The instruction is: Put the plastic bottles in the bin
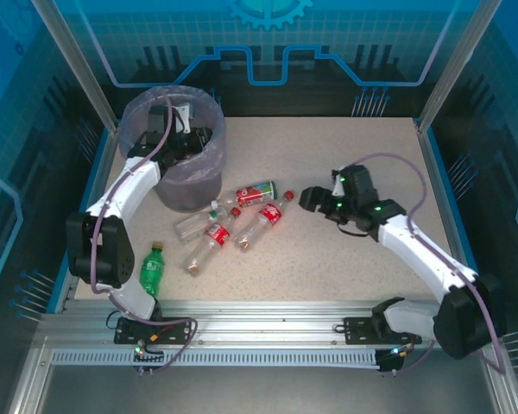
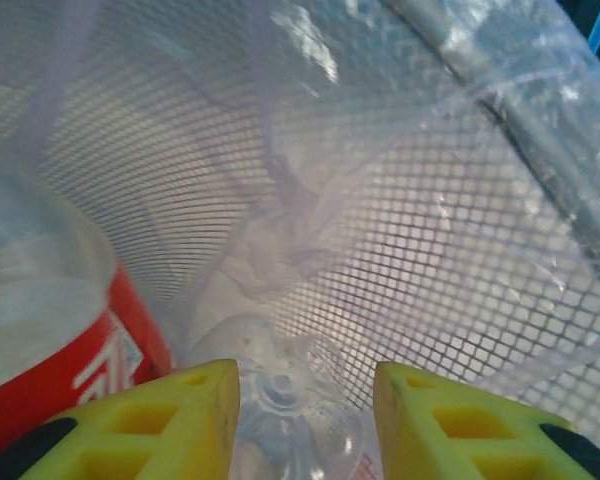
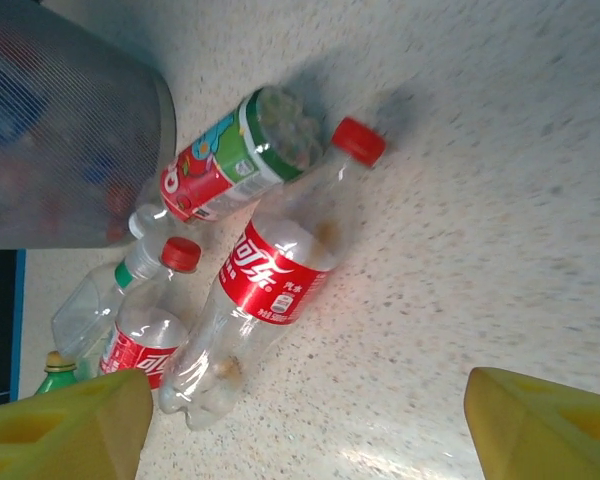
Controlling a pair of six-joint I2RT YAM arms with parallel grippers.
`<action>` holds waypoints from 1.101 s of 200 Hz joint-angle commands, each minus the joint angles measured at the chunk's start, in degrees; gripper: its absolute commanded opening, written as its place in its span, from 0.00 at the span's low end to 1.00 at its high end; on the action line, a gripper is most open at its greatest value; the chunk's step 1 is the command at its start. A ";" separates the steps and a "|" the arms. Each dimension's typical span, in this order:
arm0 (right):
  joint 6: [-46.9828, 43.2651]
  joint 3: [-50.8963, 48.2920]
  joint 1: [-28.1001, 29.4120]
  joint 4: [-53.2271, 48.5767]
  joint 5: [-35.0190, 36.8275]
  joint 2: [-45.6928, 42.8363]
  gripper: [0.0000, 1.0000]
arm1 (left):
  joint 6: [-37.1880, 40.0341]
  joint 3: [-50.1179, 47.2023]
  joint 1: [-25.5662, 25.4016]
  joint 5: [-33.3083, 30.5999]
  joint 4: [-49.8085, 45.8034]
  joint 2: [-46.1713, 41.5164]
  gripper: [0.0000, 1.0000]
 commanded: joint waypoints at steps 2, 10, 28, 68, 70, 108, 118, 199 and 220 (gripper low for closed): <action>8.21 -2.74 5.36 12.37 6.71 5.25 0.81 | 0.72 2.40 -0.46 -0.16 -6.06 1.70 0.46; 9.80 -2.99 6.71 15.12 7.50 7.71 0.81 | 1.80 3.79 -0.38 -0.75 -7.51 1.27 0.50; 12.87 -3.24 8.66 19.81 8.39 12.55 0.81 | 4.58 7.38 -0.31 -2.09 -11.17 0.43 0.61; 15.44 -2.37 11.72 28.10 10.65 20.60 0.84 | 9.49 13.49 0.12 -2.82 -16.11 -3.17 0.85; 15.44 -2.17 11.86 28.16 10.75 21.05 0.84 | 9.74 13.85 0.12 -2.83 -16.39 -3.42 0.86; 17.05 0.10 12.36 29.51 9.95 27.51 0.86 | 12.56 17.99 0.12 -4.63 -21.82 -7.88 0.97; 17.11 0.34 12.44 29.88 9.90 28.57 0.86 | 13.09 18.25 0.12 -5.38 -23.21 -9.22 0.99; 14.53 3.51 12.07 27.99 10.19 30.49 0.72 | 7.31 3.18 -10.34 -8.04 -29.01 -27.42 0.98; 13.75 3.45 11.60 27.06 9.55 29.10 0.66 | 3.21 -2.28 -14.80 -6.83 -27.74 -30.29 0.97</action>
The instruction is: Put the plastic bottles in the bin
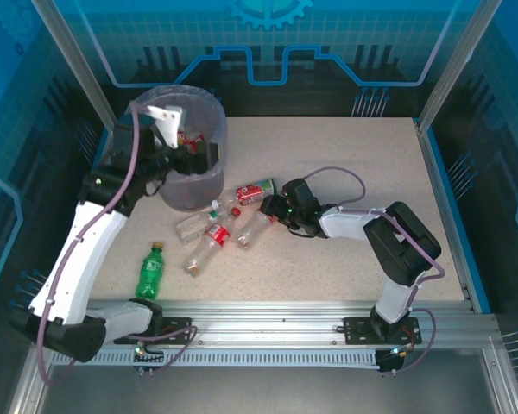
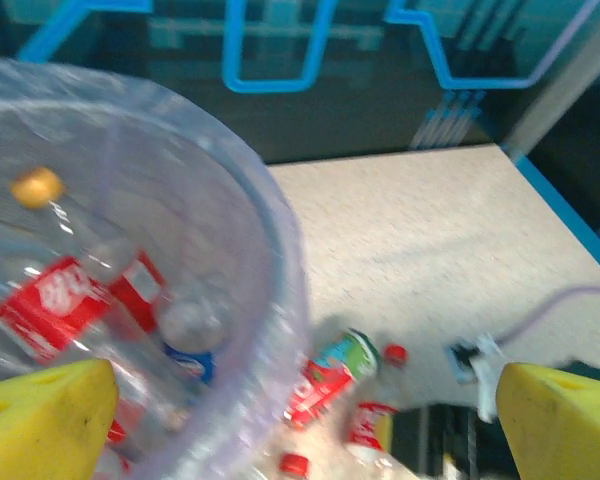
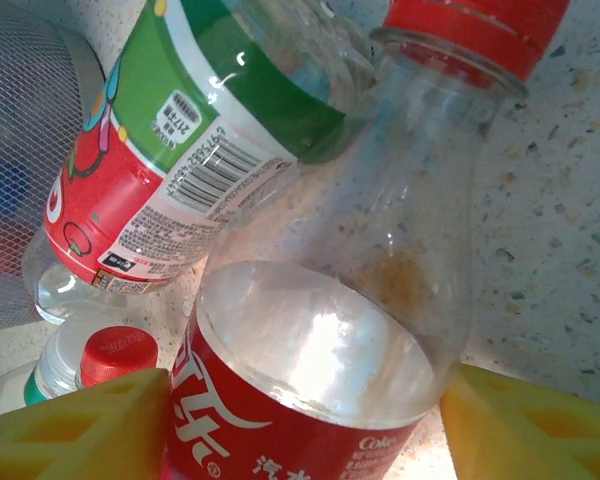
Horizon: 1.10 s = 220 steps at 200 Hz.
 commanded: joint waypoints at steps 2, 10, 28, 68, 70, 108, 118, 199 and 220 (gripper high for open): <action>-1.56 1.10 -0.28 -2.40 0.74 -1.47 0.65 | -5.74 -5.83 -3.98 0.56 -1.55 -1.98 0.97; -1.91 0.74 -0.50 -2.90 0.80 -2.61 0.65 | -7.22 -7.37 -5.31 1.62 -0.51 -2.62 0.97; -2.56 -0.79 -1.49 -3.93 1.44 -5.96 0.64 | -9.36 -9.73 -8.11 2.61 1.74 -3.05 0.97; -4.12 -5.71 -6.19 -6.66 -0.78 -15.89 0.60 | -11.20 -10.57 -13.73 3.15 5.72 0.04 0.97; -4.30 -5.89 -6.47 -7.01 -1.02 -16.43 0.59 | -11.33 -10.48 -13.99 3.16 5.94 0.31 0.97; -8.88 -7.78 -11.69 -15.08 -5.58 -26.88 0.57 | -12.88 -10.48 -20.61 4.42 9.17 6.24 0.98; -10.41 -7.65 -12.71 -17.64 -6.88 -29.00 0.56 | -13.82 -10.86 -21.88 5.71 11.10 8.30 0.99; -11.34 -7.17 -14.83 -19.20 -15.23 -36.38 0.56 | -15.50 -5.02 -26.71 13.94 16.30 25.37 0.99; -10.40 -7.28 -14.78 -18.04 -15.65 -37.15 0.56 | -14.97 -4.61 -26.84 13.42 15.77 26.81 0.99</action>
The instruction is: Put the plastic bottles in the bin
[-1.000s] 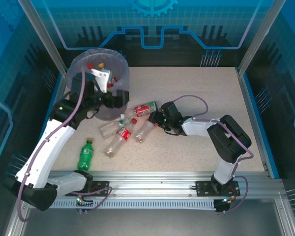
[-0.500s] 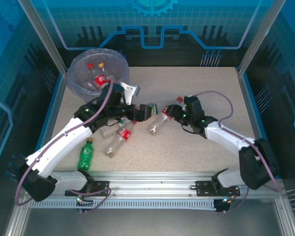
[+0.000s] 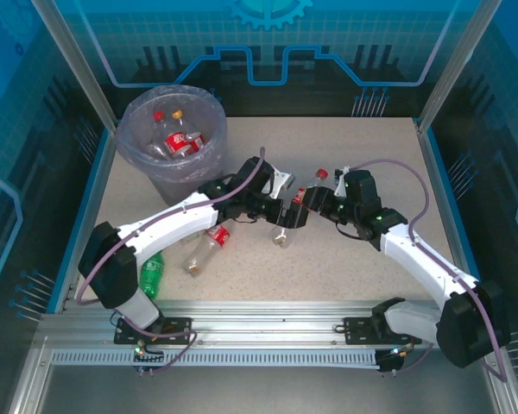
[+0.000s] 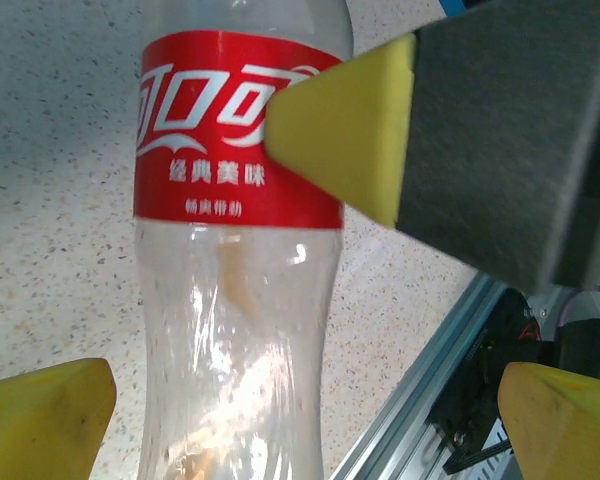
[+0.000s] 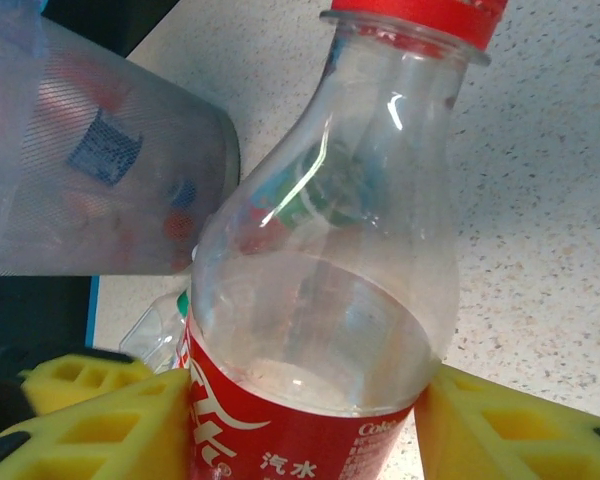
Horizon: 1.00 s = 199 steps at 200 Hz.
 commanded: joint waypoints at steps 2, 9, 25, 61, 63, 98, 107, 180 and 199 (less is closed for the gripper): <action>1.19 -0.12 -0.46 2.13 -3.05 -2.14 0.56 | 0.48 3.49 -0.49 1.44 -0.36 1.80 0.98; 1.23 0.07 -0.47 2.27 -3.21 -2.24 0.56 | 0.71 3.59 -0.48 1.37 -0.54 2.10 0.95; 1.42 0.36 -0.47 2.57 -3.91 -2.42 0.56 | 0.64 3.37 -0.48 1.33 0.51 2.40 0.89; 2.18 0.92 -0.47 3.27 -4.75 -3.08 0.56 | 0.62 4.42 -0.52 1.25 0.84 3.45 0.71; 2.18 0.96 -0.47 3.23 -4.80 -3.17 0.56 | 0.64 4.51 -0.49 1.29 0.89 3.51 0.70; 2.12 1.64 -0.47 2.75 -4.71 -3.71 0.56 | 0.67 5.36 -0.48 1.34 1.12 4.56 0.60; 2.24 1.68 -0.47 2.75 -4.73 -3.73 0.56 | 0.49 5.42 -0.49 1.42 1.45 4.69 0.58; -5.61 11.39 -6.22 -15.97 -2.56 -7.60 0.89 | 1.74 7.08 1.04 -0.85 -0.22 2.06 0.55; -8.45 13.37 -10.08 -21.34 -1.11 -10.28 0.91 | 2.67 8.90 2.73 -1.08 -1.25 0.09 0.55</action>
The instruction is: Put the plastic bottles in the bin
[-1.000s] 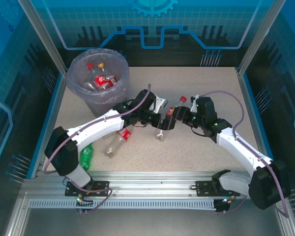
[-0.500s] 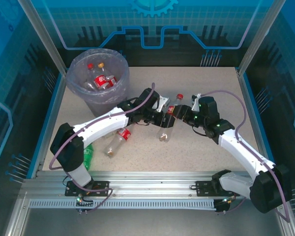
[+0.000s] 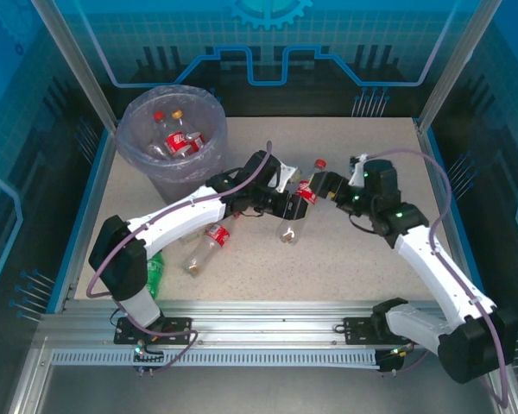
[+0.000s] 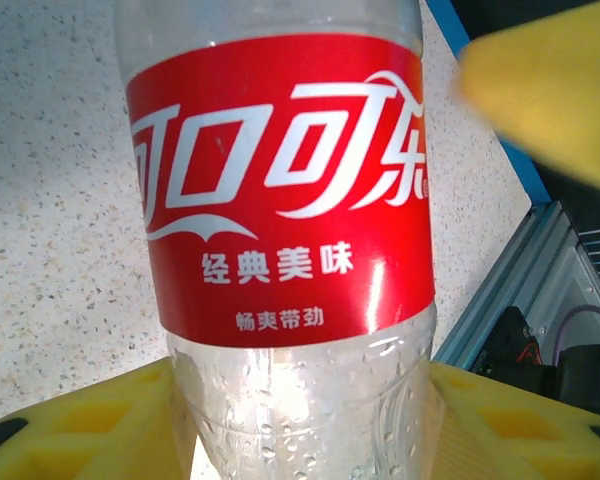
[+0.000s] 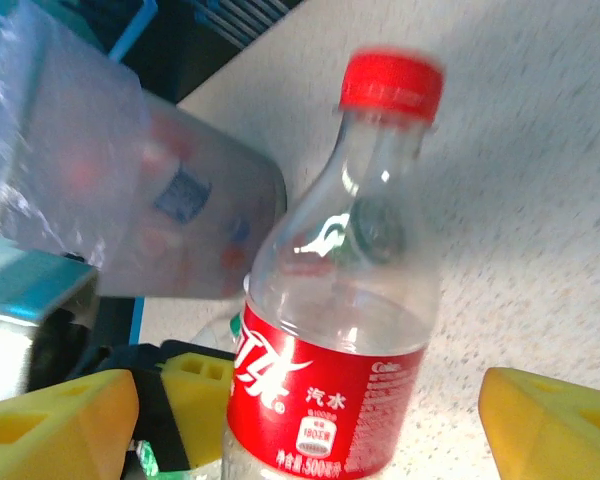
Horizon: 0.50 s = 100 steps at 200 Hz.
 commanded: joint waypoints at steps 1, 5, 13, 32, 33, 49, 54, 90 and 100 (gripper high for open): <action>-5.53 4.17 -4.39 -10.54 1.05 -4.00 0.91 | 1.97 4.00 2.12 -1.04 -1.02 -3.67 0.55; -5.81 4.20 -5.52 -10.95 0.62 -4.41 0.91 | 2.34 4.75 2.65 -1.32 -1.53 -4.08 0.55; -6.24 4.01 -7.73 -11.44 -0.76 -5.10 0.91 | 3.19 6.54 3.82 -1.79 -2.65 -4.88 0.54; -6.31 2.49 -10.84 -11.24 -3.83 -5.55 0.91 | 5.99 12.35 7.80 -4.70 -6.91 -6.55 0.53; -6.31 2.36 -10.88 -11.22 -3.95 -5.56 0.91 | 6.13 12.62 8.00 -4.86 -7.06 -6.57 0.53; -5.99 0.46 -11.23 -10.09 -5.57 -5.39 0.91 | 7.50 17.88 12.61 -6.95 -9.48 -7.69 0.54; -5.88 -0.07 -11.25 -9.69 -6.16 -5.31 0.91 | 7.88 19.68 14.31 -7.91 -10.44 -7.86 0.54; -6.21 -1.46 -11.51 -9.17 -7.23 -5.29 0.91 | 8.39 28.74 26.87 -11.42 -12.11 -8.34 0.51; -6.59 -1.33 -11.56 -9.35 -7.28 -5.25 0.91 | 8.29 30.17 30.07 -11.83 -12.19 -7.63 0.51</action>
